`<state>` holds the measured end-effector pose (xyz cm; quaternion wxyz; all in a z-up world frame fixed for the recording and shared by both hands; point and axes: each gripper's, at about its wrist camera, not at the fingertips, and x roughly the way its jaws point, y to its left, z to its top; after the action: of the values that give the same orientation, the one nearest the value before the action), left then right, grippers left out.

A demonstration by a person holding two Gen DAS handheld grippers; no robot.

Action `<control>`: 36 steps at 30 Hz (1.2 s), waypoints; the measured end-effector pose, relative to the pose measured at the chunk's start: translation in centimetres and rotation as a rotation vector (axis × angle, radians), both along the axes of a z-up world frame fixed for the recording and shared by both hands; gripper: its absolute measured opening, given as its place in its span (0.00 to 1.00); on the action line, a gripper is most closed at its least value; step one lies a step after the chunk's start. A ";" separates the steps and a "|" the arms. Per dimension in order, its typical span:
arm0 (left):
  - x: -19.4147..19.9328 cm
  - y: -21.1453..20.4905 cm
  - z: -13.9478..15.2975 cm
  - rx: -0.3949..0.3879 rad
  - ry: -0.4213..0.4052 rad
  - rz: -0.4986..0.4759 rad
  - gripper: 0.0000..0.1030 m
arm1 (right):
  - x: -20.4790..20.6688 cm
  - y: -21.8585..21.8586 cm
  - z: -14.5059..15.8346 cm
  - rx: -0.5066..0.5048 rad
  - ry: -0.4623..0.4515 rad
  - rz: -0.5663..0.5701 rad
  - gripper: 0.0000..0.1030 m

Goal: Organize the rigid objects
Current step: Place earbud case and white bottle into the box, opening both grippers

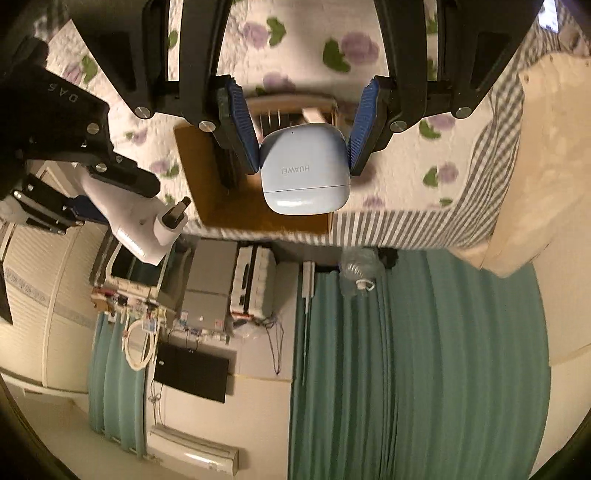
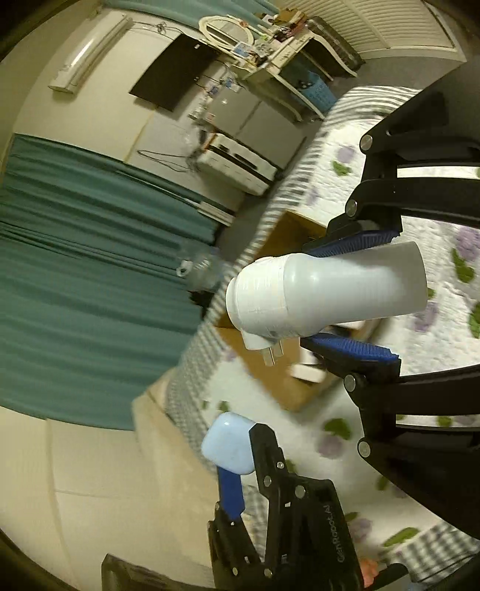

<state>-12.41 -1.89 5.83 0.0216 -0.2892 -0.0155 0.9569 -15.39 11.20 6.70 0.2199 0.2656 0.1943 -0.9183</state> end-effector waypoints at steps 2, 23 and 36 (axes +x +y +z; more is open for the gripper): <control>-1.1 -0.1 0.5 -0.016 0.012 -0.009 0.48 | -1.0 -0.3 0.9 -0.021 0.012 -0.010 0.40; -10.5 2.6 -6.6 -0.138 -0.087 -0.064 0.48 | -16.0 -1.6 -7.7 -0.083 -0.159 -0.005 0.40; -10.5 2.6 -8.0 -0.150 -0.129 -0.058 0.48 | -18.3 -0.7 -12.0 -0.096 -0.268 -0.046 0.71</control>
<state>-22.96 0.73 -2.13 0.0267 -0.3515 0.0634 0.9337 -33.68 10.52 -5.27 0.2351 0.3794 0.1128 -0.8877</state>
